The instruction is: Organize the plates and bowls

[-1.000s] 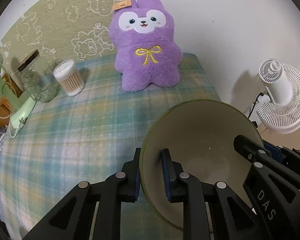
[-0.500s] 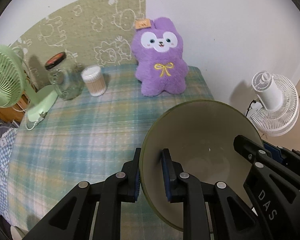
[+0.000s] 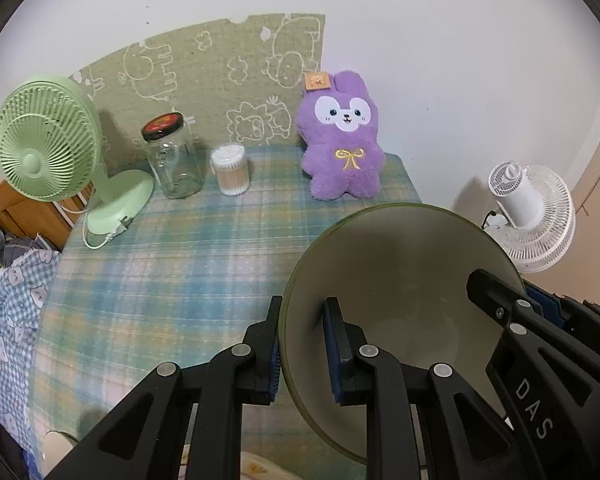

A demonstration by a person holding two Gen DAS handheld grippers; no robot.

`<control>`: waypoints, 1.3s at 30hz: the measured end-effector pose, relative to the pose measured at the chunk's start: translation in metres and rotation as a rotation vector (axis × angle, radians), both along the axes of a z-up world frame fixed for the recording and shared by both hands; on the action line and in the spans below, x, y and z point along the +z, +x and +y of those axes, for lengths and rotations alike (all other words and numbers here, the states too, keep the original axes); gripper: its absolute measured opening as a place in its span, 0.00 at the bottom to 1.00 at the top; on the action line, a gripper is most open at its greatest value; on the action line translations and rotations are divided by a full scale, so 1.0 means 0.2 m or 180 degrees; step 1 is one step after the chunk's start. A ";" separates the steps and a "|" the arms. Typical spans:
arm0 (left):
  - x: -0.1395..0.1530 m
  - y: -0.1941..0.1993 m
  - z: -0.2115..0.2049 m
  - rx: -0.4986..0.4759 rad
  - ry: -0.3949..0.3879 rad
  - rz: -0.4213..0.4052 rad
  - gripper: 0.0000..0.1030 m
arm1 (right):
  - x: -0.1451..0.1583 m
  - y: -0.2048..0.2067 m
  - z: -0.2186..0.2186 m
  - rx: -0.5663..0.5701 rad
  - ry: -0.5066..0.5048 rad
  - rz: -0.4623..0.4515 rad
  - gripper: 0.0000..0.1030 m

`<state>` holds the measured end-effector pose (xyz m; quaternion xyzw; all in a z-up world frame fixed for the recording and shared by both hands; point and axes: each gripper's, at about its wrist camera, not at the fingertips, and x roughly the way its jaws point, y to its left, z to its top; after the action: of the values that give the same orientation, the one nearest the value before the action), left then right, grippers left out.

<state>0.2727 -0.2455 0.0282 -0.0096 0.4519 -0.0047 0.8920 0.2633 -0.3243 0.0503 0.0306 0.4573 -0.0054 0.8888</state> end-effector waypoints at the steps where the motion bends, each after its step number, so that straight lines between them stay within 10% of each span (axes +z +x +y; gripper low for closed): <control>1: 0.01 -0.02 0.02 -0.0013 -0.0009 -0.0014 0.16 | 0.02 -0.03 0.02 -0.0012 -0.0009 -0.0019 0.19; 39: 0.01 -0.69 1.07 -0.0172 -0.0033 0.0026 0.16 | -0.03 -0.70 1.09 -0.0104 0.0046 0.0003 0.19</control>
<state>0.1337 -0.0314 0.0299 -0.0020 0.4556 -0.0311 0.8896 0.1233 -0.1063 0.0444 0.0445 0.4572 -0.0166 0.8881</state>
